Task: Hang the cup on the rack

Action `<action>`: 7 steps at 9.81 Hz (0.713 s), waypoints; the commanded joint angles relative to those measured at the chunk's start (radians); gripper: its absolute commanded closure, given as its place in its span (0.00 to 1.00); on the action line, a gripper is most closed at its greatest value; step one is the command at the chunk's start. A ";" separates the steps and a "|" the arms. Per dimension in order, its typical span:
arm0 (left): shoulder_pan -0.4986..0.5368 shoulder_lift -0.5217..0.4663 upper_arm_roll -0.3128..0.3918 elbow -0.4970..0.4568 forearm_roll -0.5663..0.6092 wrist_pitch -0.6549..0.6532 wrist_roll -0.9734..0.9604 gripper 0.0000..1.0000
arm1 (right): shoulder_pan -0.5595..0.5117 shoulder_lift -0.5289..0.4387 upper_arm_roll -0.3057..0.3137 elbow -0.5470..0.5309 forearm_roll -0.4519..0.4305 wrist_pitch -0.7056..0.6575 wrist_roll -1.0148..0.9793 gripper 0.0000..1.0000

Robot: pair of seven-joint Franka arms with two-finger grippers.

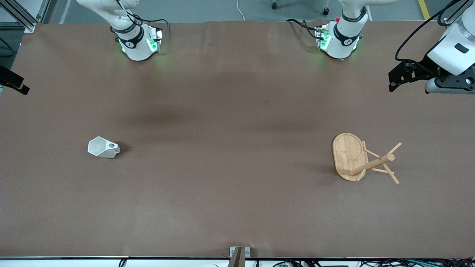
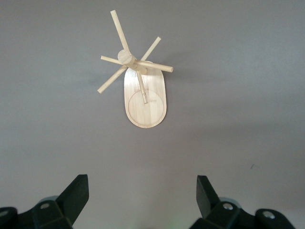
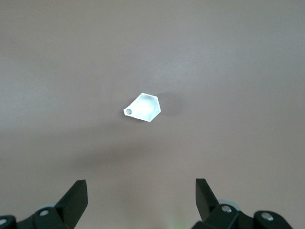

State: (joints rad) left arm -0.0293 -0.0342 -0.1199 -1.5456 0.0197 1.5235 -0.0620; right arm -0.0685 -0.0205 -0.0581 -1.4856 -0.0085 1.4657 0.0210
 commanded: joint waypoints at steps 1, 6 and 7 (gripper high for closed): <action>0.002 0.022 0.000 -0.004 0.002 -0.008 0.007 0.00 | -0.017 0.005 0.012 0.014 -0.007 -0.008 -0.012 0.00; 0.002 0.030 0.000 -0.001 0.002 -0.008 0.007 0.00 | -0.017 0.005 0.012 0.014 -0.007 -0.010 -0.012 0.00; 0.002 0.030 0.000 -0.001 0.002 -0.008 0.007 0.00 | -0.017 0.005 0.012 0.014 -0.007 -0.010 -0.012 0.00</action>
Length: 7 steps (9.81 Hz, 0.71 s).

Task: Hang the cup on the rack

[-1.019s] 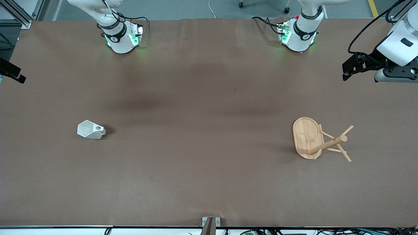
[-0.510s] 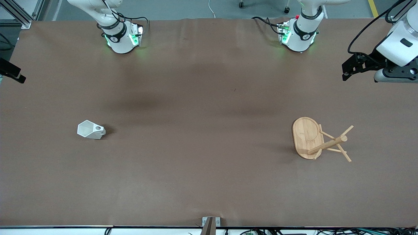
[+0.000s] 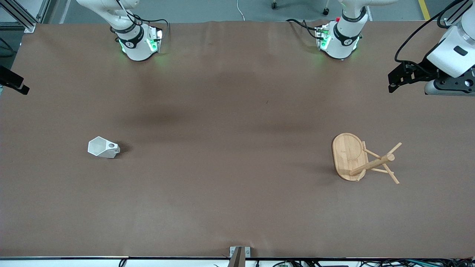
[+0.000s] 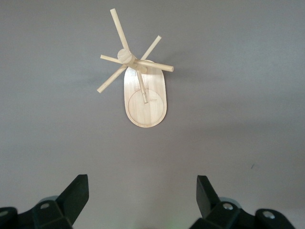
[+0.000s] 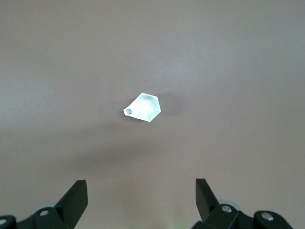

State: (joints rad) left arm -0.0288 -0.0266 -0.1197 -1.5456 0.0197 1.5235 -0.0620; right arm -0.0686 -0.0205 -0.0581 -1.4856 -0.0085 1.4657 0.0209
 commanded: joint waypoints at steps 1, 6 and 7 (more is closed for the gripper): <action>0.003 0.022 0.000 -0.001 0.002 -0.008 0.007 0.00 | -0.017 0.005 0.012 0.014 -0.007 -0.010 -0.013 0.00; -0.010 0.033 0.000 0.004 0.002 -0.008 -0.005 0.00 | -0.019 0.005 0.011 0.004 -0.005 -0.013 -0.021 0.00; 0.000 0.033 0.000 0.004 0.000 -0.008 0.007 0.00 | -0.029 0.005 0.011 0.004 -0.005 -0.015 -0.022 0.00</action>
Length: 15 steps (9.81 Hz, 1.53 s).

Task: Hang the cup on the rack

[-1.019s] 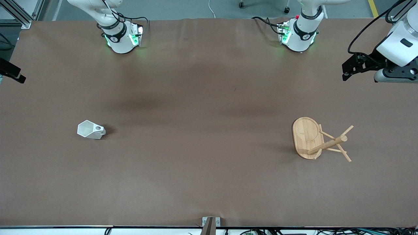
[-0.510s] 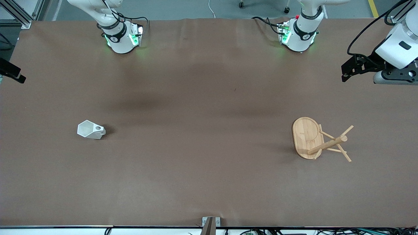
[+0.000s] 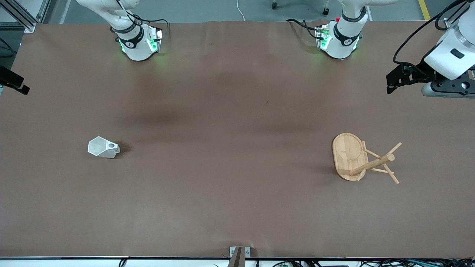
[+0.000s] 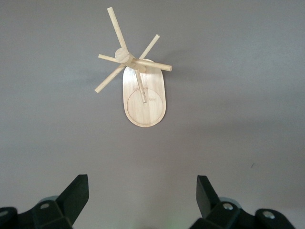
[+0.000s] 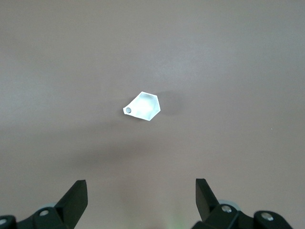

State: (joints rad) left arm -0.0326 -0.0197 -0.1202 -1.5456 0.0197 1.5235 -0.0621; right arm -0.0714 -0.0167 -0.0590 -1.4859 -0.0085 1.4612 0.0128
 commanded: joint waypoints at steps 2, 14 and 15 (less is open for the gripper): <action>0.005 0.026 0.001 0.004 0.000 -0.008 0.008 0.00 | -0.027 0.003 0.011 0.003 -0.005 -0.004 -0.017 0.00; 0.000 0.026 0.001 0.002 0.002 -0.008 0.004 0.00 | -0.070 0.279 0.013 -0.554 0.004 0.767 -0.131 0.00; 0.002 0.026 0.001 0.002 0.000 -0.009 0.008 0.00 | -0.071 0.302 0.013 -0.572 0.004 0.825 -0.132 0.00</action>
State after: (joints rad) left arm -0.0300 -0.0165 -0.1200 -1.5431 0.0197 1.5235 -0.0620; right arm -0.1230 0.2838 -0.0597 -2.0228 -0.0079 2.2315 -0.1024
